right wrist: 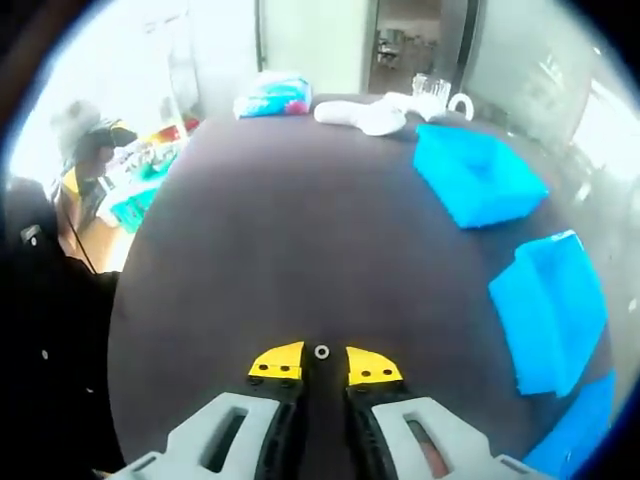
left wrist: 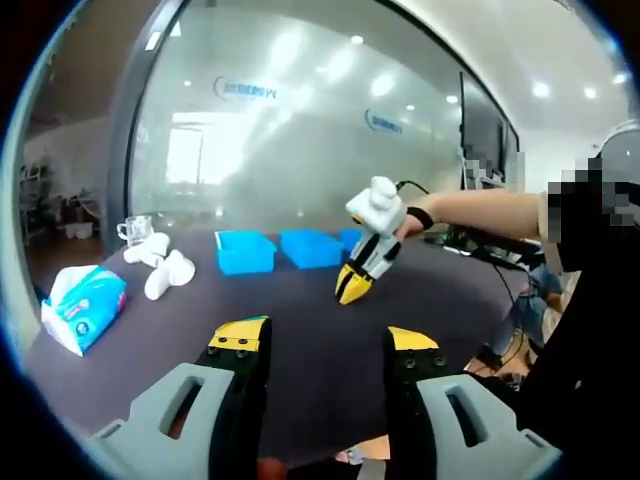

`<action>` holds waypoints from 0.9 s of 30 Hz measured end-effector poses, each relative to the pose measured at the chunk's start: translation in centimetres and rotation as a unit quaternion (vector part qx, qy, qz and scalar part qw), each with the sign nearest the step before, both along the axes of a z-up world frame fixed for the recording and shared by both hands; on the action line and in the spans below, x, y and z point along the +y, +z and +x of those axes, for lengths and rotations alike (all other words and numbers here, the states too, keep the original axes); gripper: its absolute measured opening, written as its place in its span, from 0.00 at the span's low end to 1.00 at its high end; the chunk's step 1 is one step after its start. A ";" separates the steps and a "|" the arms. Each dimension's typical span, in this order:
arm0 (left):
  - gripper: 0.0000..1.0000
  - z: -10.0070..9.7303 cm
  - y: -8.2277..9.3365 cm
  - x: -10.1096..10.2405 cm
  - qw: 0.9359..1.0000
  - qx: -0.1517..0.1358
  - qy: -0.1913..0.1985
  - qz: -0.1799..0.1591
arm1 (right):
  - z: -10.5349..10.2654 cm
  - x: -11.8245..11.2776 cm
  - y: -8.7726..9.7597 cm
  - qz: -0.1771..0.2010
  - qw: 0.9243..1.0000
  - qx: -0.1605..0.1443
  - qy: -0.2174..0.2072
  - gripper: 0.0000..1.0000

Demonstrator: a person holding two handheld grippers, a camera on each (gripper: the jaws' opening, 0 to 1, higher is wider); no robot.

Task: Sort the screws, nuts, and washers into the corresponding bins

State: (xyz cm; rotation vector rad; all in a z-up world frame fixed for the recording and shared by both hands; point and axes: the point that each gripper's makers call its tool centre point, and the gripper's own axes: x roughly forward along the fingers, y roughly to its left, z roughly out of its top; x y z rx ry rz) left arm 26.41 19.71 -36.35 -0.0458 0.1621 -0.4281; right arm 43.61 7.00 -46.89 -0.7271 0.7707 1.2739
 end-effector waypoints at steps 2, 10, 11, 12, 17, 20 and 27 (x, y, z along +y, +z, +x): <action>0.41 0.0 0.0 0.0 1.000 0.000 0.000 0.000 | -0.1 0.0 0.0 0.002 1.000 0.006 -0.003 0.05; 0.41 -0.2 0.2 -0.2 1.000 -0.002 -0.002 0.000 | -0.8 -0.1 0.1 0.002 1.000 -0.004 -0.003 0.02; 0.41 -0.2 0.3 -0.2 1.000 -0.003 -0.002 0.000 | -0.9 -0.1 0.1 0.004 1.000 -0.003 -0.004 0.02; 0.41 -0.2 0.4 -0.2 1.000 -0.004 -0.002 0.000 | -1.1 -0.2 0.3 0.009 1.000 -0.003 -0.005 0.02; 0.41 -0.2 0.6 -0.2 1.000 -0.008 -0.002 0.001 | -1.8 -0.6 1.7 0.045 0.999 -0.004 -0.020 0.02; 0.41 -0.1 0.6 -0.3 1.000 -0.008 -0.003 0.002 | -2.1 -1.1 2.8 0.074 0.997 -0.009 -0.036 0.02; 0.41 0.1 1.4 -0.8 1.000 -0.017 -0.009 0.003 | -2.9 -3.2 7.0 0.180 0.980 -0.040 -0.080 0.02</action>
